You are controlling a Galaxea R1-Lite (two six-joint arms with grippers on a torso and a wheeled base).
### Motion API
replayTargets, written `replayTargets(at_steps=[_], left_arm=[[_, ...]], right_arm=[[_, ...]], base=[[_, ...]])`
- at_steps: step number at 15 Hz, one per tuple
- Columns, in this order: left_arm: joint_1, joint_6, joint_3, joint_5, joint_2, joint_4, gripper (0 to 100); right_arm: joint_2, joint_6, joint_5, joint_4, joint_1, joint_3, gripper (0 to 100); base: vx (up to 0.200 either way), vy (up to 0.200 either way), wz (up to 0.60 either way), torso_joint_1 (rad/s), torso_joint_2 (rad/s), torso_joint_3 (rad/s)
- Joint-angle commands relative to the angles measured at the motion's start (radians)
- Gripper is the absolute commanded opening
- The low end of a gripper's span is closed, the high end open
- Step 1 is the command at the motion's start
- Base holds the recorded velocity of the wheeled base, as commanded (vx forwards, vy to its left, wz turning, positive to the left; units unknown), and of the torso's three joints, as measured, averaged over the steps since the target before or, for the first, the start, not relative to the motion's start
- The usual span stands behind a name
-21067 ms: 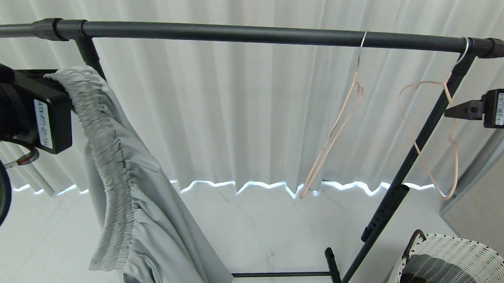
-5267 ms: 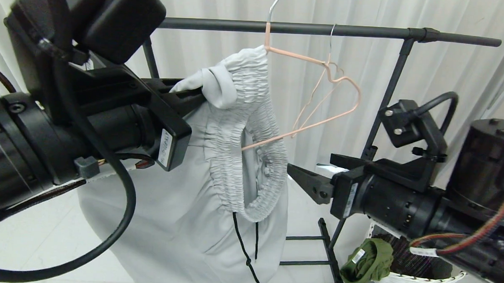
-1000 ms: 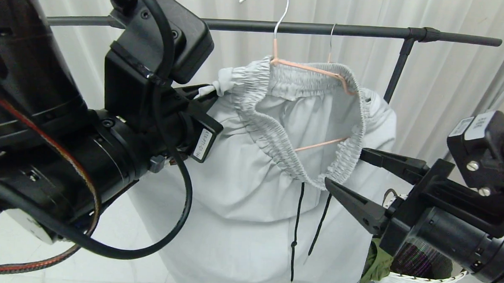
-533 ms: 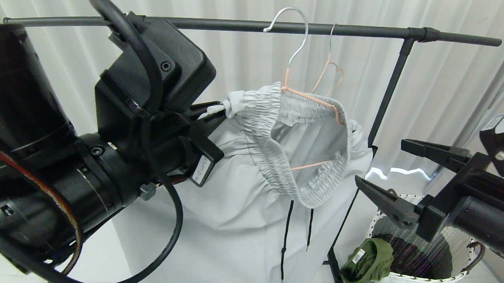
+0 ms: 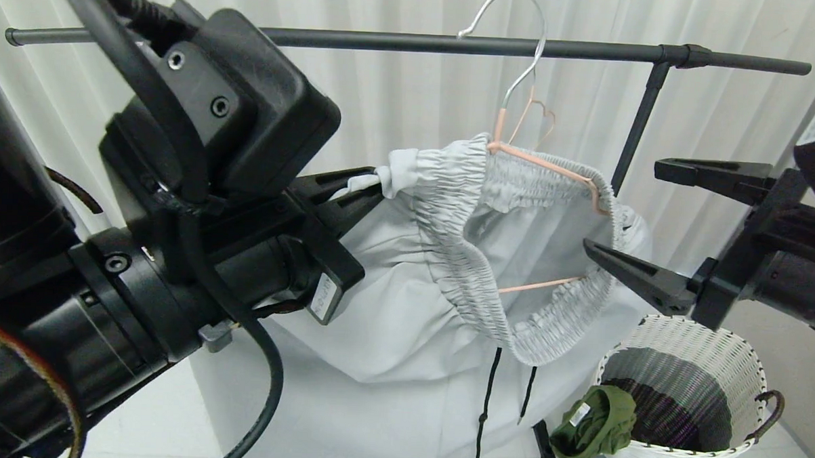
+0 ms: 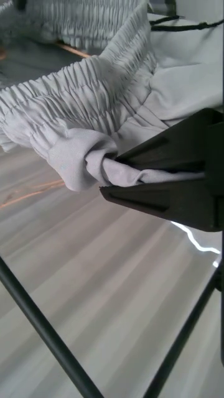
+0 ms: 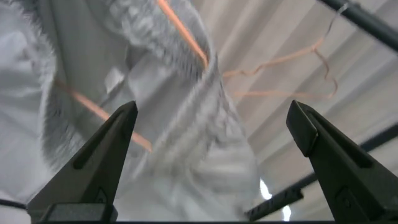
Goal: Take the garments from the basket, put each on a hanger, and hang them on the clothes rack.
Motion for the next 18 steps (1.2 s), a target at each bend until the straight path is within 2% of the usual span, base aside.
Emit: replayTargets(at_steps=[1,6,11,12,18], left_arm=[[-0.019,-0.002,-0.001,0.0,0.006,-0.018,0],[-0.04,0.006,0.019,0.0,0.004,-0.043,0],[-0.048,0.007,0.021,0.0,0.006,-0.05,0],[-0.048,0.007,0.021,0.0,0.007,-0.05,0],[-0.05,0.007,0.024,0.0,0.006,-0.067,0]], right_arm=[[0.061,-0.006,0.014,-0.001,0.005,-0.048,100],[0.141,-0.046,0.02,0.002,0.006,-0.149,100],[0.14,-0.058,0.02,0.005,0.012,-0.149,100],[0.14,-0.058,0.018,0.005,0.012,-0.146,0],[0.141,-0.058,0.012,0.005,0.009,-0.149,0]], base=[[0.0,0.0,0.0,0.0,0.0,0.0],[0.0,0.0,0.0,0.0,0.0,0.0],[0.0,0.0,0.0,0.0,0.0,0.0],[0.0,0.0,0.0,0.0,0.0,0.0],[0.0,0.0,0.0,0.0,0.0,0.0]])
